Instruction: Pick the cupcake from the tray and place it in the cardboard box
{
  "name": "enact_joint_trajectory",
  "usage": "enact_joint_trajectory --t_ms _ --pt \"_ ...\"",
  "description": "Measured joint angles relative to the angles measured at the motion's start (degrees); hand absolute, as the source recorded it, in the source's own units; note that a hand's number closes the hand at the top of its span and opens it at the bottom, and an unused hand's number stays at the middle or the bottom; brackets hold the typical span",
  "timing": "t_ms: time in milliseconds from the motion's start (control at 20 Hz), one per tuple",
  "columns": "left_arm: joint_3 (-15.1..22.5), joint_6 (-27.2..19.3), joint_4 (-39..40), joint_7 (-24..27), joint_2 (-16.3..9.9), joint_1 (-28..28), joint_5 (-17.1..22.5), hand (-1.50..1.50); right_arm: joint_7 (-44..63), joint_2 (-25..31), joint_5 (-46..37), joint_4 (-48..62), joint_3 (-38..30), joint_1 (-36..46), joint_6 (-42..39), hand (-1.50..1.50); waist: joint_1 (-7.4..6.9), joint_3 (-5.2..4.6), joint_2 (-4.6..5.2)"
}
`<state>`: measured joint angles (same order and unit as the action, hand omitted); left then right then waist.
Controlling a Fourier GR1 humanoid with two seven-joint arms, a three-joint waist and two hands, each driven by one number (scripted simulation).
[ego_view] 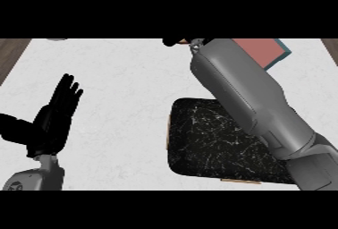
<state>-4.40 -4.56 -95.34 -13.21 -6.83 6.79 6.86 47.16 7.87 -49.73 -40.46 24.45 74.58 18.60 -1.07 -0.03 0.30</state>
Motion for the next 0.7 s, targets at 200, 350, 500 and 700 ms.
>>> enact_joint_trajectory --t_ms 200,350,500,700 --pt "0.80 -0.79 -0.92 -0.32 0.78 -0.23 -0.78 0.00 -6.26 1.95 0.08 6.32 -2.48 -0.04 0.64 1.50 -0.25 0.01 0.12" --pt "0.11 0.01 0.02 0.51 0.25 0.33 -0.22 0.00 -9.09 2.42 -0.44 11.53 -2.27 -0.51 -2.08 1.50 -0.64 -0.01 0.35" --pt "0.47 -0.11 0.27 0.81 0.46 0.38 -0.66 0.00 -10.44 3.20 0.35 16.56 -2.61 -1.16 -8.41 -1.50 -0.93 -0.02 0.52" --pt "0.85 -0.18 0.01 0.40 0.71 0.69 -0.76 0.00 -13.72 3.78 2.42 21.94 -5.18 -1.24 -12.47 -1.50 -1.26 0.02 0.62"
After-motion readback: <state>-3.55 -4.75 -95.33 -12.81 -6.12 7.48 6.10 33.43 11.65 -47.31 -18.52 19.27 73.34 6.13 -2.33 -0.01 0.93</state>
